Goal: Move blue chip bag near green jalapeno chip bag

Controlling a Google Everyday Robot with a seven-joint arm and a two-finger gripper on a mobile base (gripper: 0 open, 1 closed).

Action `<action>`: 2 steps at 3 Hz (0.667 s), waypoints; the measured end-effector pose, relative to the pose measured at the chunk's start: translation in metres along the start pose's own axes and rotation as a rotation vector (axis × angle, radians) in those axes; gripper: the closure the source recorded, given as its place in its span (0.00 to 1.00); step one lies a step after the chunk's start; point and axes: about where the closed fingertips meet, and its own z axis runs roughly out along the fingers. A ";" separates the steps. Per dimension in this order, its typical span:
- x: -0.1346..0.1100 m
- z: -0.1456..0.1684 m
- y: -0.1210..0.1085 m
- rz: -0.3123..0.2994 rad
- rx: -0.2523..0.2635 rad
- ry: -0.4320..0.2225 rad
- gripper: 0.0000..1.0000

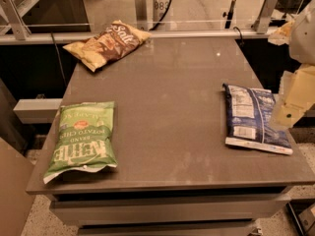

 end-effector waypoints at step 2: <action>0.004 0.041 0.012 0.029 -0.089 -0.135 0.00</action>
Offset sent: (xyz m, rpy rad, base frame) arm -0.0014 0.0053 -0.0802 0.2433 0.1265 0.0297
